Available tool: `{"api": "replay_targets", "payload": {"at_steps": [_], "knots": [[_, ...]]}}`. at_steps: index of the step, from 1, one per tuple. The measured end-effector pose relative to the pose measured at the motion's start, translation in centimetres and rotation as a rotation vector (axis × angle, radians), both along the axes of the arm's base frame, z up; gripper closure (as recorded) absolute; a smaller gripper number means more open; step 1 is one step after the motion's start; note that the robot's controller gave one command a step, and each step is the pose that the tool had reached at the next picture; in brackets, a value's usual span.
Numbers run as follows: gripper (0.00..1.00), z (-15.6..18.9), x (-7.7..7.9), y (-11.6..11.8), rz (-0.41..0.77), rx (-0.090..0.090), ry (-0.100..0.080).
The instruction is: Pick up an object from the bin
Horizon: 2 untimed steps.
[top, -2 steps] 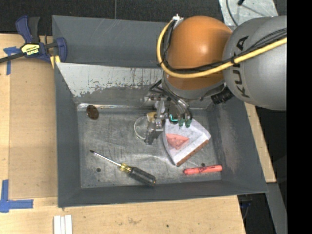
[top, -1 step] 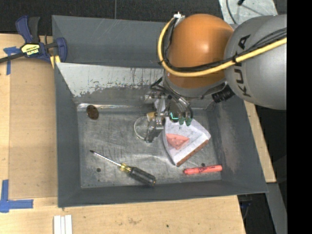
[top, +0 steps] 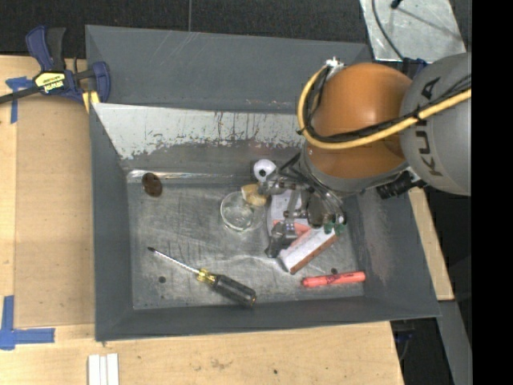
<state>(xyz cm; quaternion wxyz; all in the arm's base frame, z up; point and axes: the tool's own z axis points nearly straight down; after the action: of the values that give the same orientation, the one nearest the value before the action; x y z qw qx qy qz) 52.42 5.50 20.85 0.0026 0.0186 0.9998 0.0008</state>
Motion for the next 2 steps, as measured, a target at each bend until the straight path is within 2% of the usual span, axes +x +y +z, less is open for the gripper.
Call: {"api": "replay_targets", "payload": {"at_steps": [1,2], "knots": [[0.0,-0.3,3.4,-3.3,-0.118,-0.002,0.004],[0.0,-2.8,6.0,-2.6,-0.136,-0.001,-0.007]]}}
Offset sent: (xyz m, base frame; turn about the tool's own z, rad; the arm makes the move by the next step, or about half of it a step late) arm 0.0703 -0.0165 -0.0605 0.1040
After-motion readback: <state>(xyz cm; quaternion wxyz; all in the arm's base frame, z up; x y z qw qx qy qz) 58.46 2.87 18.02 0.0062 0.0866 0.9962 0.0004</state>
